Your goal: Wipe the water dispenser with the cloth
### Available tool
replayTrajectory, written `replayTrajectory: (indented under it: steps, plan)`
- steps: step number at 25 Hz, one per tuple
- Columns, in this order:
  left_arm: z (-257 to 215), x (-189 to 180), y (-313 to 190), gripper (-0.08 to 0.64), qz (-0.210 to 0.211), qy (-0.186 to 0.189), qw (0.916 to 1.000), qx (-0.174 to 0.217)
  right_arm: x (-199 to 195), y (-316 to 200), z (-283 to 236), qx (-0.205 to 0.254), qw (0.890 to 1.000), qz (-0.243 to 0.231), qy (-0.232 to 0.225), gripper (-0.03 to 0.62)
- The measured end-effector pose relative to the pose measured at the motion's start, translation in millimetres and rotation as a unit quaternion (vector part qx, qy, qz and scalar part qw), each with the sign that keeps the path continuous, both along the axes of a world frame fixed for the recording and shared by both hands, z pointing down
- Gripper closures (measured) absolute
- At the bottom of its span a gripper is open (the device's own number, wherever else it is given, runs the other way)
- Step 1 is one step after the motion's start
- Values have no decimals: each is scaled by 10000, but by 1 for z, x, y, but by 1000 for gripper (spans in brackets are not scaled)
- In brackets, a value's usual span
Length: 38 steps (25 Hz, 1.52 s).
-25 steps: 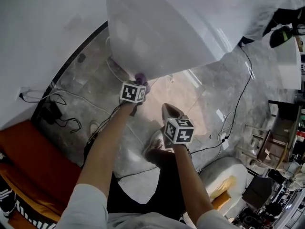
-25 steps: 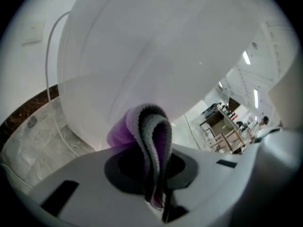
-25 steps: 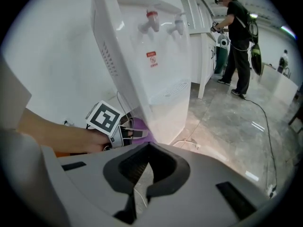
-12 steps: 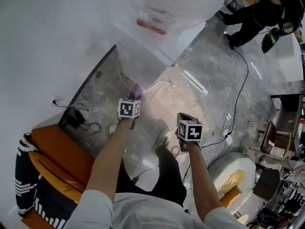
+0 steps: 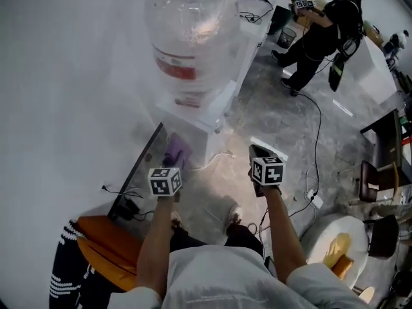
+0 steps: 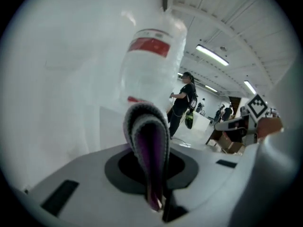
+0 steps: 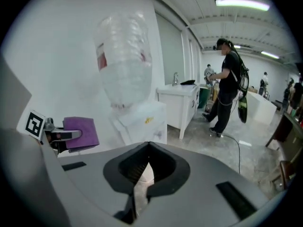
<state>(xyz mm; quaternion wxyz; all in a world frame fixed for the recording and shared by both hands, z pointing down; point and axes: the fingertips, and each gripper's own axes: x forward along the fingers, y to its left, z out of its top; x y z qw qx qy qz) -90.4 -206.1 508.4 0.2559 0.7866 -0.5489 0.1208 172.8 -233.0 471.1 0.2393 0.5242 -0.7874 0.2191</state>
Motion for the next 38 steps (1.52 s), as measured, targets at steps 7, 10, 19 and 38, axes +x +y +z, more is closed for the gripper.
replayTrajectory:
  steps: [7,10,19,38]
  plan:
    - [-142,-5,-14,506,442,-780,9868,1350,-14,-21,-145,1669,9846,-493,170,583]
    - [-199,-8,-19,506,500,-901,9765,1894,-31,-21,-198,2221,9718,-776,132,583]
    - [-338,-1,-20,506,777,-1366,9329,3239,-67,-20,-315,3378,9323,-1256,296,583]
    - [-401,2,-33,506,857,-1563,9026,3919,-83,-34,-365,3837,9098,-1489,532,583]
